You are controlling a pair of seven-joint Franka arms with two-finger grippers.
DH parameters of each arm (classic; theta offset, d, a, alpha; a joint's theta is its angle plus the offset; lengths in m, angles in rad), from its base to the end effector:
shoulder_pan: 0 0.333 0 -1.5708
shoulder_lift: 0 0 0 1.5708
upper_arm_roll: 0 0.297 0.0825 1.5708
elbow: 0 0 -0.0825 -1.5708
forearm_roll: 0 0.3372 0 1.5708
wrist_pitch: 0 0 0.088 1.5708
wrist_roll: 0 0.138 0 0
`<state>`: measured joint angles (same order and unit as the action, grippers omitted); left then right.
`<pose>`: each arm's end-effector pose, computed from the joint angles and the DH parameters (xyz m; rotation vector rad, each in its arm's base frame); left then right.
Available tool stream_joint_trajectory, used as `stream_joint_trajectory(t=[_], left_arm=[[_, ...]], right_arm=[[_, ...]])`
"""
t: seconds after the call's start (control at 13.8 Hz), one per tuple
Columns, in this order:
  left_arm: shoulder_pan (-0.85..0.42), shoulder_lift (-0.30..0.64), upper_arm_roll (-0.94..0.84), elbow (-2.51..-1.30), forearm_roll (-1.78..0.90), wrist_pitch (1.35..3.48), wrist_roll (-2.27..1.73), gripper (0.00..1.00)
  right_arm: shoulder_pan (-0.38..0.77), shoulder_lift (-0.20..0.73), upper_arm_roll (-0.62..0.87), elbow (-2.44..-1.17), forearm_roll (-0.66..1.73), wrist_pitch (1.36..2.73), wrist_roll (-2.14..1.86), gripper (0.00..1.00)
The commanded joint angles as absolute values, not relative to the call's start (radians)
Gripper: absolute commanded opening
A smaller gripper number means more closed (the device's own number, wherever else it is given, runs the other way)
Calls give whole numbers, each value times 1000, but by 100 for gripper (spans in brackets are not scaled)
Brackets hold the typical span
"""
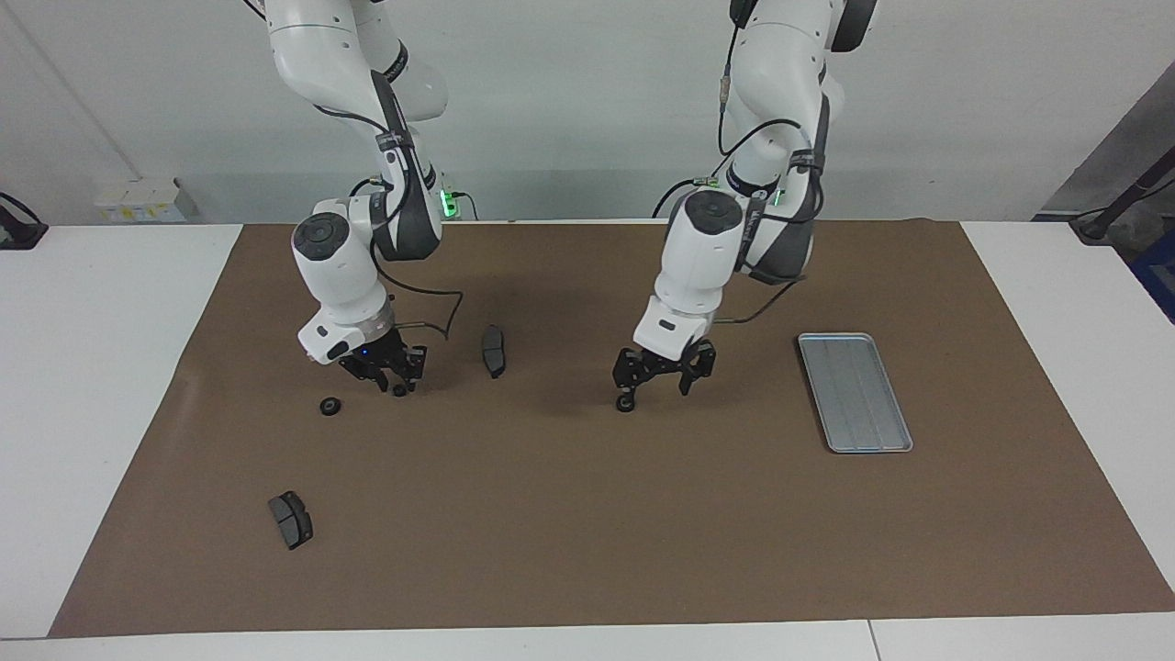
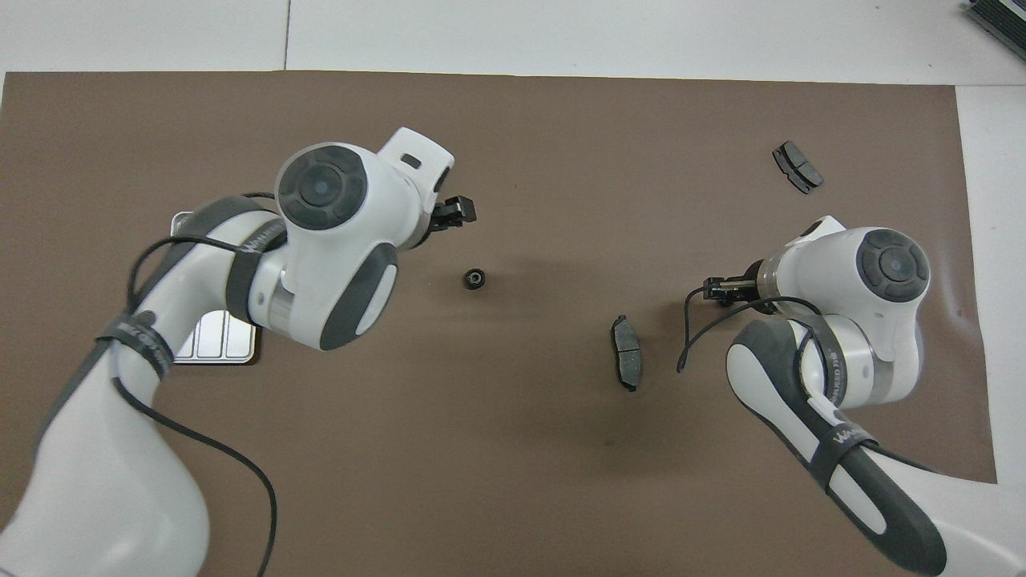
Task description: Place bearing gear from tray to pile
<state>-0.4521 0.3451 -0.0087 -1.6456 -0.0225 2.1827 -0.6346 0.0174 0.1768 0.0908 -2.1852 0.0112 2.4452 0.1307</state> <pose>0.5660 -0.2820 0.4038 3.0008 0.2795 0.2301 0.5253 0.0571 0.2992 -3.1054 0.0510 -0.1250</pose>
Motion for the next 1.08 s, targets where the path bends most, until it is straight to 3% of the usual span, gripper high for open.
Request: stream_joint_trajectory(t=[0.0,0.58,0.79,1.01], left_arm=[[-356,310,-11,-1502,-17,1960,-582,100],[-59,92,-11,-1503,-2,1691,-182,100],[7,38,-11,-1615,5,1707,-11,100],[-8,-1,-14,-1705,5,1755,-12,100]], right_arm=[[29,166,106,-2155,37,2451,152,100],[211,294,104,-1827,18,2263,391,100],[288,375,103,-1676,14,2197,536,100],[374,475,101,-1539,-27,2137,656,100]])
